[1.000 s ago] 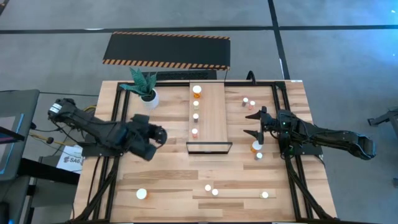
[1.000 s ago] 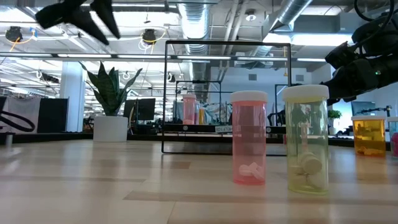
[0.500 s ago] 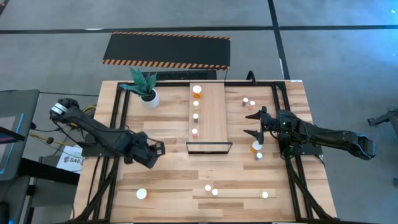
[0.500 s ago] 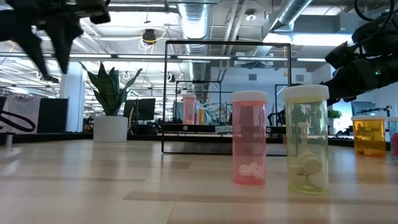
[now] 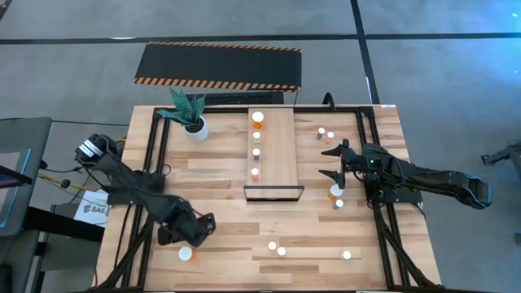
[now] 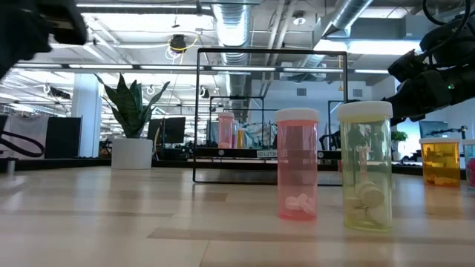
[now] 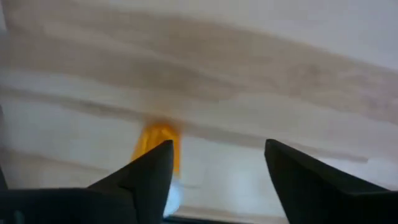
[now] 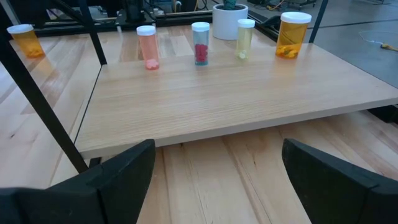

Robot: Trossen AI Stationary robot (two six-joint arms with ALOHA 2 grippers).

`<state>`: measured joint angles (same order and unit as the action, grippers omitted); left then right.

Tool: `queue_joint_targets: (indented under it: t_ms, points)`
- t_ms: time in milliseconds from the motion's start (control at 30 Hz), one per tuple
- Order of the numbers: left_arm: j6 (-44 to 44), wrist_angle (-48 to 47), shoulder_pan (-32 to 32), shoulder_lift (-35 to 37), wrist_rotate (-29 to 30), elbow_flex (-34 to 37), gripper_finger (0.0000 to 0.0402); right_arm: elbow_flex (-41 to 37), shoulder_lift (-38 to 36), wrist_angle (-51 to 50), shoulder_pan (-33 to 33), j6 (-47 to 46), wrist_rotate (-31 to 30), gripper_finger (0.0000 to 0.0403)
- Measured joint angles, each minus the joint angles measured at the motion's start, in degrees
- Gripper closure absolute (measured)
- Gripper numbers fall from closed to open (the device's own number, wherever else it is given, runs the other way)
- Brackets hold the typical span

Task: Pick and place medicine bottles onto shelf by color
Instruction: Put the bottom large orange pill bottle on the shelf aligned with the other large orange pill bottle

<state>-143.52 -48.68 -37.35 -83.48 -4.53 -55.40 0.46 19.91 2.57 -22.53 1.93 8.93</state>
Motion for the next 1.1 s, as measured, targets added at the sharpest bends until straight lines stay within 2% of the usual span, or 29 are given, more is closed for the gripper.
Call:
queue_joint_targets:
  t_ms: [333, 500, 800, 1100]
  points:
    - [-16.6, 0.0, -11.2, -0.1, 2.5, 0.0, 0.0074, 0.0, 0.0, 0.0, 0.0, 0.0, 0.0, 0.0029]
    - [-19.7, 1.4, -12.9, -1.2, 4.1, 0.0, 0.0049, 0.0, 0.0, 0.0, 0.0, 0.0, 0.0, 0.0029]
    - [-19.9, 6.6, -12.9, -7.1, 3.0, 0.0, 0.0042, 0.0, 0.0, 0.0, 0.0, 0.0, 0.0, 0.0029]
    - [-21.0, 8.3, -12.1, -7.6, 1.4, 0.0, 0.0047, 0.0, 0.0, 0.0, 0.0, 0.0, 0.0, 0.0029]
